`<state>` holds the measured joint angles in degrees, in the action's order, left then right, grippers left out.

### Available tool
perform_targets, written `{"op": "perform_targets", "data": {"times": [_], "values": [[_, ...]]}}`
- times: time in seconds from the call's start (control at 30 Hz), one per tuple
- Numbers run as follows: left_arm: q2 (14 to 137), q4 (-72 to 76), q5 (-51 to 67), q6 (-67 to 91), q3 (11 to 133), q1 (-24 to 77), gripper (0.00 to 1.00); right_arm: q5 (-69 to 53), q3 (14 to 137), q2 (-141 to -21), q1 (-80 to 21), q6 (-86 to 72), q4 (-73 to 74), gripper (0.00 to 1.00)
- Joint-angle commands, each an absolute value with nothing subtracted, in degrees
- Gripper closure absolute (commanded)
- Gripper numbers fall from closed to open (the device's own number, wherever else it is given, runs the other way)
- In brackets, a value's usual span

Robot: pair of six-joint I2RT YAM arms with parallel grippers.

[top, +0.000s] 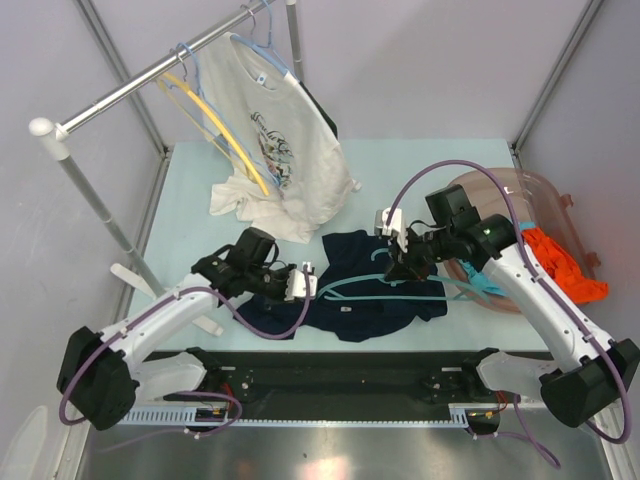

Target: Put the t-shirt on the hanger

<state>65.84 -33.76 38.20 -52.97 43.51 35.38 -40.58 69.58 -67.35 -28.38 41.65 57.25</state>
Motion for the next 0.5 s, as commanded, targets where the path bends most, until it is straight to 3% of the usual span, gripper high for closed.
{"op": "perform_targets", "data": {"times": [0.0,0.47], "values": [[61.2,-33.6,41.5,-52.6,46.0,35.9,1.00,-45.0,68.6,-67.8,-28.0,41.8,52.8,1.00],[59.1,-32.5,42.0,-48.0,49.8,37.8,1.00,-46.9,66.4,-68.6,-31.6,38.4,45.2,1.00]]}}
